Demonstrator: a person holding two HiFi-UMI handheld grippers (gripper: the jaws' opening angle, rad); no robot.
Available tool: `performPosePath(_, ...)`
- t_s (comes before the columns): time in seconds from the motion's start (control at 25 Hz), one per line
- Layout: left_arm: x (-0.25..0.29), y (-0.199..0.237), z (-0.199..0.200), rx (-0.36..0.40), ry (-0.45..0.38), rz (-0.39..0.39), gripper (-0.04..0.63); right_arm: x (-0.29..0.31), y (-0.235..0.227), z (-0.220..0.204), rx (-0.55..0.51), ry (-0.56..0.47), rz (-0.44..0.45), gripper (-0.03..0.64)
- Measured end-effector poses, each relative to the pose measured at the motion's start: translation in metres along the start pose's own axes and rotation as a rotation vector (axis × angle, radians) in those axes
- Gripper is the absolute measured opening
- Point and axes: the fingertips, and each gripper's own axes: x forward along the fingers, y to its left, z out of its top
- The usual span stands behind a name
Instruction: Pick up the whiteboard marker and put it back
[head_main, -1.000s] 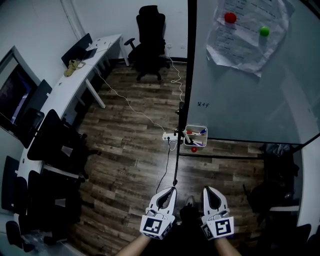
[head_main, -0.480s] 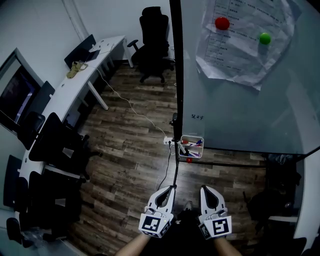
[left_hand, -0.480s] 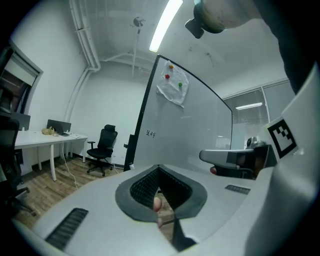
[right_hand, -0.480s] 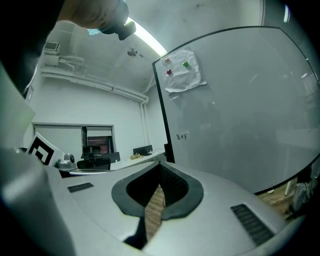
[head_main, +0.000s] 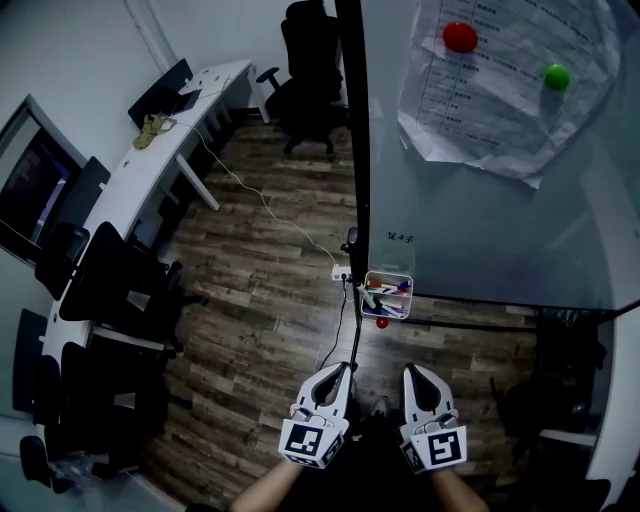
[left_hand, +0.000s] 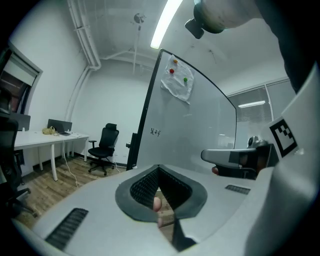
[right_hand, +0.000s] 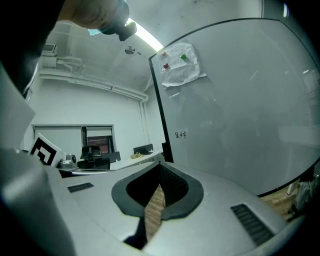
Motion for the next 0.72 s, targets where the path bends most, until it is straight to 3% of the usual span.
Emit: performPosePath(0.72,0.061,0.038,-0.007,0.005,0.040,-0.055,0.003,0.050,-0.011,-0.025,0.005,0.076,-0.034,0.012)
